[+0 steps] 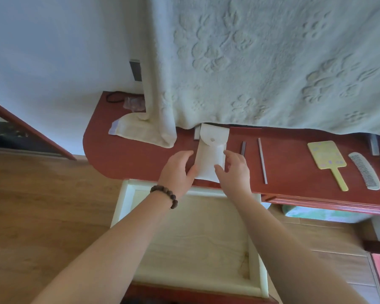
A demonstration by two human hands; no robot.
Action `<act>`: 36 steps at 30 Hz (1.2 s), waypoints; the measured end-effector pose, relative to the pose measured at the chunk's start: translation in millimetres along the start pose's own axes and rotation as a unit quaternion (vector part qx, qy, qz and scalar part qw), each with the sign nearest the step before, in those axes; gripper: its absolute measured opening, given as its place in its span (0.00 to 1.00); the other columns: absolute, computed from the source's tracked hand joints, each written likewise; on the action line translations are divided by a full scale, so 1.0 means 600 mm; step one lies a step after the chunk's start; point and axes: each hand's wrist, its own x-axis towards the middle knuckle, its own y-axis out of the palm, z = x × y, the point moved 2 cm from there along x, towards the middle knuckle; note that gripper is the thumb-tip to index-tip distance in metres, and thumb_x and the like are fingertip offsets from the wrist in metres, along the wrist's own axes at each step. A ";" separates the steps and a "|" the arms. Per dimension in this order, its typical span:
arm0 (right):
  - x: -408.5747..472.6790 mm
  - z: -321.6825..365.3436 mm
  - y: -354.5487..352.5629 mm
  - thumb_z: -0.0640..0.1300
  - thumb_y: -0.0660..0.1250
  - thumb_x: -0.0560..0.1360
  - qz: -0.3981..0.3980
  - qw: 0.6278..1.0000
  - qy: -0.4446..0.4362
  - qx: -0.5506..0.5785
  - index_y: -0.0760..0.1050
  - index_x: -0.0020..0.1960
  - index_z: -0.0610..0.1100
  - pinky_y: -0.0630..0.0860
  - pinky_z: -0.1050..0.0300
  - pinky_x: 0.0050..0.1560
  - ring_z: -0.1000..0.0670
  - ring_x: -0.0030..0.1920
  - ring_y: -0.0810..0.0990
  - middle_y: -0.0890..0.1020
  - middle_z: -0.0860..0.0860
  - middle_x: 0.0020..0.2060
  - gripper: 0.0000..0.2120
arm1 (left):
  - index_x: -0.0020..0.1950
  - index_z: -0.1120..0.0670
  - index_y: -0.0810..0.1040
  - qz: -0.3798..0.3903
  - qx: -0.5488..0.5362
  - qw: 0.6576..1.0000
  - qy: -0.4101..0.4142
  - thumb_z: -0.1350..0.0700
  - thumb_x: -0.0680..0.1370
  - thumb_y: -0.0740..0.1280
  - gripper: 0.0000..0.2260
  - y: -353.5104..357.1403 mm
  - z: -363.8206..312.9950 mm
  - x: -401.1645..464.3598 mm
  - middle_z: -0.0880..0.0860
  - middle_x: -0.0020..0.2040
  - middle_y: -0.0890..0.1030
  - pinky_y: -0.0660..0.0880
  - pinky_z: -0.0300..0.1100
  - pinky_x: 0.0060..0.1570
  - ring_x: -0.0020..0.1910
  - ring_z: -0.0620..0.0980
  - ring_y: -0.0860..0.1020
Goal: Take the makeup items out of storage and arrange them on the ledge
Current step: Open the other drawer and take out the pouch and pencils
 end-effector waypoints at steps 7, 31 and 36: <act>-0.175 -0.043 0.005 0.39 0.65 0.74 -0.009 1.000 -0.018 -0.014 0.69 0.68 0.45 0.65 0.63 0.58 0.49 0.62 0.71 0.69 0.51 0.64 0.22 | 0.66 0.60 0.73 -0.038 0.089 0.994 0.052 0.55 0.77 0.67 0.19 -0.052 0.029 -0.154 0.57 0.62 0.77 0.71 0.47 0.61 0.63 0.55 0.74; -0.537 -0.188 0.120 0.71 0.65 0.66 -0.051 0.953 0.279 -0.109 0.35 0.76 0.39 0.44 0.43 0.75 0.48 0.77 0.37 0.39 0.45 0.77 0.59 | 0.77 0.59 0.39 -0.011 0.185 0.946 -0.267 0.27 0.69 0.58 0.53 -0.011 0.197 -0.546 0.63 0.78 0.45 0.52 0.59 0.73 0.77 0.62 0.46; -0.513 -0.194 0.119 0.68 0.67 0.67 -0.067 0.943 0.324 -0.046 0.36 0.76 0.37 0.45 0.47 0.76 0.47 0.77 0.41 0.42 0.44 0.77 0.58 | 0.75 0.65 0.37 0.019 0.136 0.920 -0.367 0.27 0.69 0.60 0.56 0.003 0.203 -0.542 0.64 0.78 0.45 0.54 0.55 0.73 0.77 0.60 0.50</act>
